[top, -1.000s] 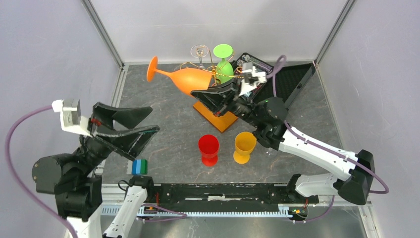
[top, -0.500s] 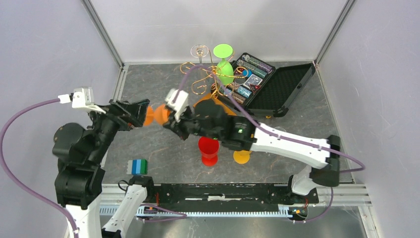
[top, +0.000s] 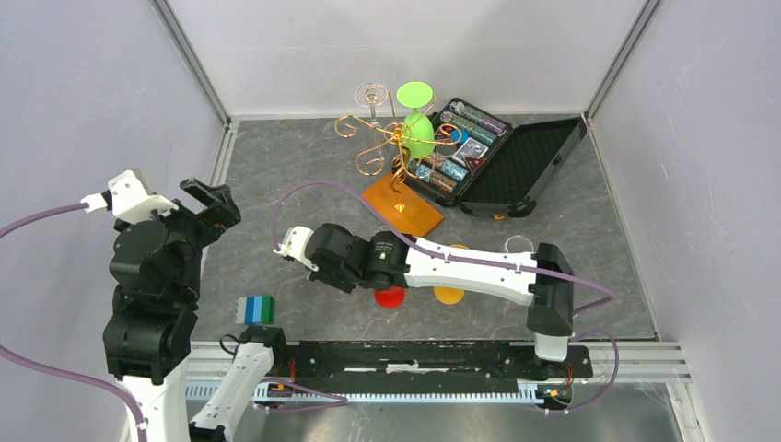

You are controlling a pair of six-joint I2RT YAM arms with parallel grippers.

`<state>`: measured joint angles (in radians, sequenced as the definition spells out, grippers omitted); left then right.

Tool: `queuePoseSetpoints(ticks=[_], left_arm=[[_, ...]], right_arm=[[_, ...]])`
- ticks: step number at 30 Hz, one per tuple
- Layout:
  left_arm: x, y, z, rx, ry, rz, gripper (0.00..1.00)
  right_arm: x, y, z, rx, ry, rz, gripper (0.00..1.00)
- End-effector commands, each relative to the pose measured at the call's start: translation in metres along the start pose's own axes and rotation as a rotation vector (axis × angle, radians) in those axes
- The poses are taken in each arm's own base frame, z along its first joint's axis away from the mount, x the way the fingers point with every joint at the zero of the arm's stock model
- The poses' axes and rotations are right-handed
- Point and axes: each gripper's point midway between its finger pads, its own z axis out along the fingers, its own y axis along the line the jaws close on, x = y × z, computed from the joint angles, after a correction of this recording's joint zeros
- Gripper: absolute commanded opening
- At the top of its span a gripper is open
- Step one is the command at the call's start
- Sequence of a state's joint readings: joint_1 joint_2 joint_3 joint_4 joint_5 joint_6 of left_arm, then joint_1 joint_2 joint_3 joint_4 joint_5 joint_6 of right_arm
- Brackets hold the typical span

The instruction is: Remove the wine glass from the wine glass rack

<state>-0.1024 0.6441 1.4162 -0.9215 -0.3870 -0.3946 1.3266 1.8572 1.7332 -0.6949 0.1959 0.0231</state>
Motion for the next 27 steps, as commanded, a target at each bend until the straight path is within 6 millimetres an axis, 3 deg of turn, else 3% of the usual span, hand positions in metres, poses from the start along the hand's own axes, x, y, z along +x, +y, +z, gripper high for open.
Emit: queuePoseSetpoints(ticks=[1, 10, 20, 27], left_arm=[[-0.006, 0.013, 0.001, -0.068, -0.031, 0.042, 0.99], [-0.008, 0.016, 0.003, -0.09, -0.037, 0.05, 1.0], [0.0, 0.005, 0.01, -0.04, 0.005, 0.062, 1.0], [0.003, -0.001, 0.013, -0.015, 0.023, 0.061, 1.0]], right_arm=[[-0.002, 0.0, -0.002, -0.007, 0.026, -0.02, 0.0], [0.013, 0.025, -0.002, -0.14, 0.075, -0.097, 0.06], [0.025, 0.034, 0.002, -0.165, 0.122, -0.17, 0.11], [0.0, 0.032, -0.001, -0.15, 0.062, -0.165, 0.35]])
